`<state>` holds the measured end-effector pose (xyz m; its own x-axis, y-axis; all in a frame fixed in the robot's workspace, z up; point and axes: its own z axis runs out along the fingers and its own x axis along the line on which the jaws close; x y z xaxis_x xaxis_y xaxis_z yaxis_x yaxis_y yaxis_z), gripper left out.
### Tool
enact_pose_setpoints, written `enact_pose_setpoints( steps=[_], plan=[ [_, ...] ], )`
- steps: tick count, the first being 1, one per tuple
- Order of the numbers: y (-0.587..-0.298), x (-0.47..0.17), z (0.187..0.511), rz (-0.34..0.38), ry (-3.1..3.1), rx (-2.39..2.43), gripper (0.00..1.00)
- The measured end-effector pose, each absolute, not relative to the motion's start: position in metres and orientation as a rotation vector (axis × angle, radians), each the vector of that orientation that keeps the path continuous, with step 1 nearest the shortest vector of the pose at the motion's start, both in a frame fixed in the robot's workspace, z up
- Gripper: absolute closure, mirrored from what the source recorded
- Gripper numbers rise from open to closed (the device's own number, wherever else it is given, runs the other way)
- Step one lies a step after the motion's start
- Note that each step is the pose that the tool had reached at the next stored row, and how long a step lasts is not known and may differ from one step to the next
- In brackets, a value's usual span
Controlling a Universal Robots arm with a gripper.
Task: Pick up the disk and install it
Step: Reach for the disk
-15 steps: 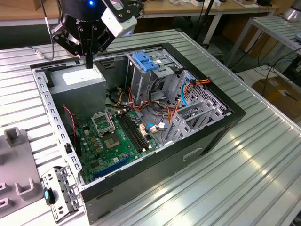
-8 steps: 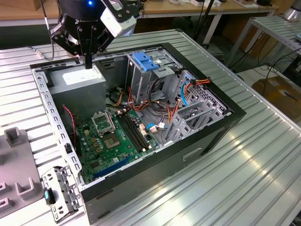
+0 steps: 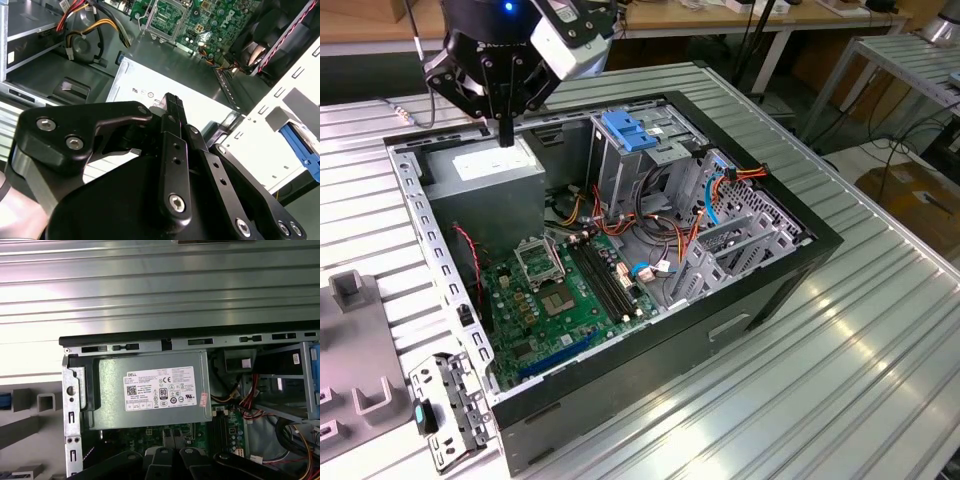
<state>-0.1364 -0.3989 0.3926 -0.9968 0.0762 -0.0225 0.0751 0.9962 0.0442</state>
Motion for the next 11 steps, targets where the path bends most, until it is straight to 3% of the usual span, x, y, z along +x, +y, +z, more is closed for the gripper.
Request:
enact_pose_setpoints(
  steps=[11],
  plan=[
    [-0.3989,-0.1393,0.3924,0.068,3.115,0.118,0.89]
  ],
)
